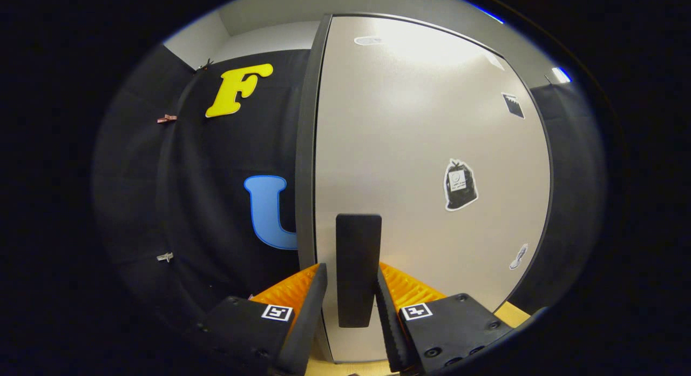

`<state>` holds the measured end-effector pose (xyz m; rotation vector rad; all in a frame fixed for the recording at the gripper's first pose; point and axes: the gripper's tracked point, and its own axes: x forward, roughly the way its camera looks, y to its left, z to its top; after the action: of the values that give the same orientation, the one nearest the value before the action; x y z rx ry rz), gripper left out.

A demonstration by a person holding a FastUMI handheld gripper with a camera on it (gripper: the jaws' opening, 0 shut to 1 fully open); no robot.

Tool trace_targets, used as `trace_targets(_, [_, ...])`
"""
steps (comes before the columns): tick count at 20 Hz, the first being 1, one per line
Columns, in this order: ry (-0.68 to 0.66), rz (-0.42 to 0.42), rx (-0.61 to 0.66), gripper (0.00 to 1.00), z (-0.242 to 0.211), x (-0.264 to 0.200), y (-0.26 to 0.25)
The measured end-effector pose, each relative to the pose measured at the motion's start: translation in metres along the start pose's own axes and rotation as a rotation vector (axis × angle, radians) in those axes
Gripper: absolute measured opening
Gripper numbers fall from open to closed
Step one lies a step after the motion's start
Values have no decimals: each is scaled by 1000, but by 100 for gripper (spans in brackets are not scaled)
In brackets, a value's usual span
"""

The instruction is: Open the shoe cabinet door, grab the shoes and put them into the shoe cabinet, then close the shoe cabinet door.

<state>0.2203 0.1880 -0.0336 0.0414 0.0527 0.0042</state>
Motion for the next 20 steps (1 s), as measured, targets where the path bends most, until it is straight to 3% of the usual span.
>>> trace_targets(2, [-2,6,2,39,1,4,1])
trace_targets(4, [2,18,-6,39,-1,3,1])
trace_targets(7, [9,47,2,26,0,0,1])
trace_targets(20, [-10,158,49,26,18,-78,-7])
